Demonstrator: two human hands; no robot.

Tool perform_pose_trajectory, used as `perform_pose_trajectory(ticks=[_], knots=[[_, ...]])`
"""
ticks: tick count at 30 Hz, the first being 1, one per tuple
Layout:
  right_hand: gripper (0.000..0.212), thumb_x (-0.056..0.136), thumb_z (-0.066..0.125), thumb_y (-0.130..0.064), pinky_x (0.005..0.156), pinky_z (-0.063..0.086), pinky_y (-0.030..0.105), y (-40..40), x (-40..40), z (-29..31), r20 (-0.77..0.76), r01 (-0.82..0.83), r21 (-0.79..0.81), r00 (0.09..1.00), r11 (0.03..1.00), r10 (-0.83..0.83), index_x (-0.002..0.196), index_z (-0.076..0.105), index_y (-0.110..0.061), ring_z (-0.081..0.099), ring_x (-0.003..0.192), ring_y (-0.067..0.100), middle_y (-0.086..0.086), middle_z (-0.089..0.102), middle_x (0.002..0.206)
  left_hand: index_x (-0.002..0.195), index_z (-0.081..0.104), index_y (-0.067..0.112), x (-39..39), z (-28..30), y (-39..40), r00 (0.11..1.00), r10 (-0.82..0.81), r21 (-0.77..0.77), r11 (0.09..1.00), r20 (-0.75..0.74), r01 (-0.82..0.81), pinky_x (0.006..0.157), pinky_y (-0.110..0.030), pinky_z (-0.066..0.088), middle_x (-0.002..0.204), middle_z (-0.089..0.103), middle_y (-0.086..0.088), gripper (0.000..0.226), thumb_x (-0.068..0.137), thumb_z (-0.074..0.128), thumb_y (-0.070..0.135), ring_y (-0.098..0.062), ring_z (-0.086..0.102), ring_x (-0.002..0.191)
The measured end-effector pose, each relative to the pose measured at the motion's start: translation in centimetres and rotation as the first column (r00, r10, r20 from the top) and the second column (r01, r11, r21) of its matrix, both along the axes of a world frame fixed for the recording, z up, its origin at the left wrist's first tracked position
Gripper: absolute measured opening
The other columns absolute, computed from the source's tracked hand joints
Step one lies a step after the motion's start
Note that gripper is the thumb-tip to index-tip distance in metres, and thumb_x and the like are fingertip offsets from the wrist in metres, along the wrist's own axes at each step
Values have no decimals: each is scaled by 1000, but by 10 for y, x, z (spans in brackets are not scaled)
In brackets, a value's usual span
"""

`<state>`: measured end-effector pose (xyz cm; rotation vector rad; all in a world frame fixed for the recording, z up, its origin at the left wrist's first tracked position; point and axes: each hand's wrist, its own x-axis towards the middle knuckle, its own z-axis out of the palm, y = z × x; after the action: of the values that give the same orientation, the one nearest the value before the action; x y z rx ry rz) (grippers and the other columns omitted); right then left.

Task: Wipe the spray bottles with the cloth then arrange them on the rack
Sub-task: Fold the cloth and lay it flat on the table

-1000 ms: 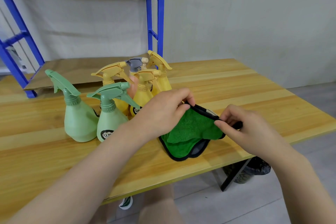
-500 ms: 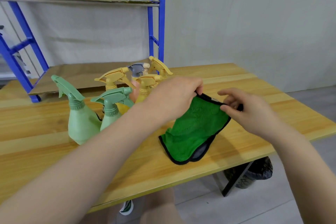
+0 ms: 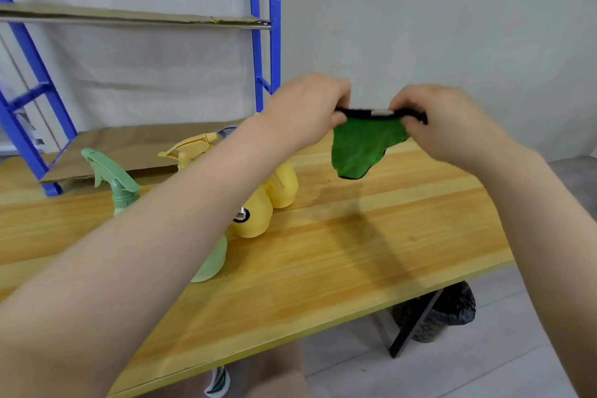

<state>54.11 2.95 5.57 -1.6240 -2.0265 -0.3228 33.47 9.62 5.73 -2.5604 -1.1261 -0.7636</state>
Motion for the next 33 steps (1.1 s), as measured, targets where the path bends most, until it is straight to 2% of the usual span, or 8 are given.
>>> perform_pose_trajectory(ticks=[5, 9, 13, 16, 22, 25, 29, 33], knots=[[27, 87, 62, -7, 62, 35, 16, -40, 2, -53, 54, -11, -353, 998, 936, 32, 94, 68, -32, 60, 87, 13, -15, 61, 84, 102, 57, 24, -8, -65, -53, 988, -102, -178, 981, -117, 80, 75, -32, 39, 107, 59, 2, 13, 91, 58, 31, -21, 55, 101], [24, 88, 63, -15, 73, 45, 16, -66, 0, -93, 111, -16, -656, 987, 755, 118, 102, 71, -33, 62, 91, 6, -16, 65, 93, 94, 54, 21, -15, -120, -95, 934, -288, -476, 865, -209, 160, 80, -39, 47, 102, 62, -1, 13, 87, 58, 30, -23, 57, 95], [22, 91, 61, -18, 73, 44, 8, -80, -3, -113, 13, -97, -791, 985, 604, 175, 103, 70, -34, 59, 88, -6, -19, 65, 95, 88, 45, 25, -28, -145, -106, 917, -375, -677, 711, -135, 191, 79, -41, 47, 106, 66, 0, 11, 90, 55, 31, -20, 59, 95], [28, 92, 57, -15, 64, 39, 6, -81, -4, -116, -39, -146, -814, 980, 563, 197, 92, 63, -42, 54, 75, -14, -23, 60, 83, 94, 45, 23, -31, -147, -103, 925, -375, -688, 687, -62, 233, 65, -37, 40, 80, 59, 1, 9, 95, 49, 31, -18, 51, 72], [31, 95, 55, -11, 82, 48, 27, -51, 2, -106, -164, -184, -687, 982, 703, 96, 96, 66, -41, 60, 87, 4, -16, 66, 97, 104, 43, 24, -16, -151, -69, 980, -73, -707, 682, 186, 185, 66, -37, 38, 74, 51, 6, 6, 101, 41, 28, -18, 49, 72], [29, 96, 54, -9, 81, 44, 19, -21, 5, -109, -301, -206, -578, 953, 790, 28, 103, 67, -34, 59, 96, 8, -14, 66, 104, 109, 44, 23, 2, -159, -44, 908, 193, -782, 592, 373, 195, 74, -47, 48, 82, 57, -3, 11, 103, 37, 28, -22, 54, 75], [23, 96, 54, -9, 65, 39, 16, 15, 6, -132, -385, -88, -538, 911, 839, -151, 106, 63, -27, 54, 83, 7, -5, 62, 102, 119, 43, 21, 22, -168, -20, 867, 343, -782, 617, 362, 82, 62, -38, 49, 82, 55, -1, 19, 103, 34, 24, -19, 54, 68], [19, 94, 56, -8, 72, 40, 25, 31, 6, -157, -347, 14, -534, 908, 845, -235, 108, 62, -21, 58, 97, 19, 0, 61, 101, 136, 40, 17, 28, -175, -16, 905, 324, -724, 689, 276, -25, 58, -27, 34, 105, 63, -10, 34, 102, 40, 19, -20, 56, 77]])
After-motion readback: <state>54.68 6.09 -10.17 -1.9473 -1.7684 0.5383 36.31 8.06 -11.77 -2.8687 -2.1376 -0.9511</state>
